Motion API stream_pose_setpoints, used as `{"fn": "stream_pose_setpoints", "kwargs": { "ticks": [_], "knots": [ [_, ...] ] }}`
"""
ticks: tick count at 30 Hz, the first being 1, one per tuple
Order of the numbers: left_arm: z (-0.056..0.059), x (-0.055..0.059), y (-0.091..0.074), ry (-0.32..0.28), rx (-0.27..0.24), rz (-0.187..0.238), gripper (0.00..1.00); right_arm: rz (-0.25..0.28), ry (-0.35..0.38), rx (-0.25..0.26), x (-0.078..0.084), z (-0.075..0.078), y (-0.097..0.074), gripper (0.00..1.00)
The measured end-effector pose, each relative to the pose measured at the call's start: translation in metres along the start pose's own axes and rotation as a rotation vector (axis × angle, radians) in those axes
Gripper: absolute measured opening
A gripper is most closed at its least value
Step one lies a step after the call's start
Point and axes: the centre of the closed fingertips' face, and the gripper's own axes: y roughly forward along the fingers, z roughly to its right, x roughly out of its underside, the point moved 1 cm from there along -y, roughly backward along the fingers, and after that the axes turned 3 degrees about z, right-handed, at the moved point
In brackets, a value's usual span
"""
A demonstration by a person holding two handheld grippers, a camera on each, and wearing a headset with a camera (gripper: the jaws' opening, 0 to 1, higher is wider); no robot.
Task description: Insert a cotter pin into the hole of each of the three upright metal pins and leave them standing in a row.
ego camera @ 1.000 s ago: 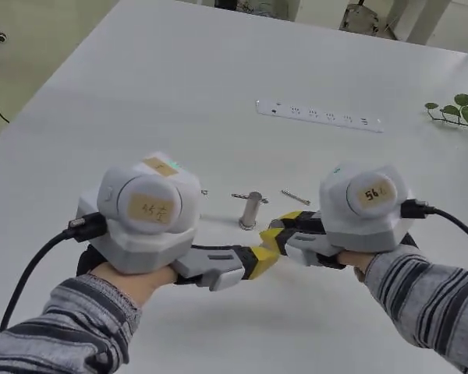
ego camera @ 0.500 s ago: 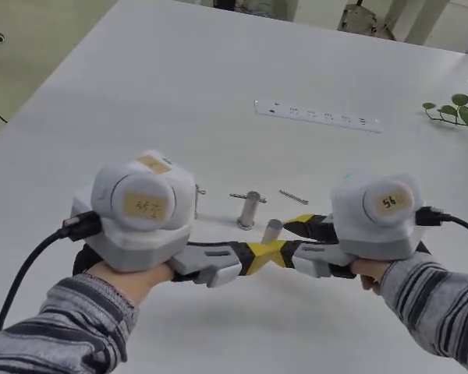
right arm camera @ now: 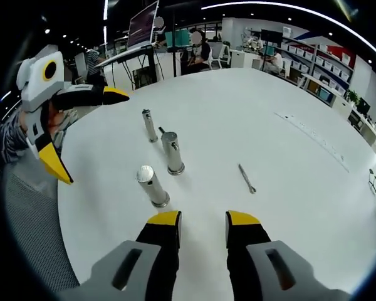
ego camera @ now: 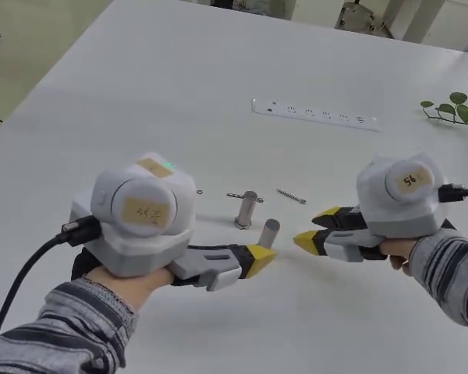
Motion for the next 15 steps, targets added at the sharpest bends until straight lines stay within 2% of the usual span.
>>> {"fn": "stream_pose_setpoints", "kwargs": {
  "ticks": [2,4,15],
  "knots": [
    [-0.001,-0.004,0.0,-0.01,-0.006,0.024,0.97,-0.014,0.015,-0.013,-0.002,0.004,0.002,0.23],
    [-0.002,-0.006,0.0,-0.008,-0.007,0.033,0.97,-0.023,0.001,-0.006,-0.004,0.009,0.004,0.23],
    [-0.006,-0.002,-0.001,-0.016,-0.024,0.017,0.97,-0.103,-0.055,-0.019,-0.014,0.033,0.026,0.21]
  ]
}}
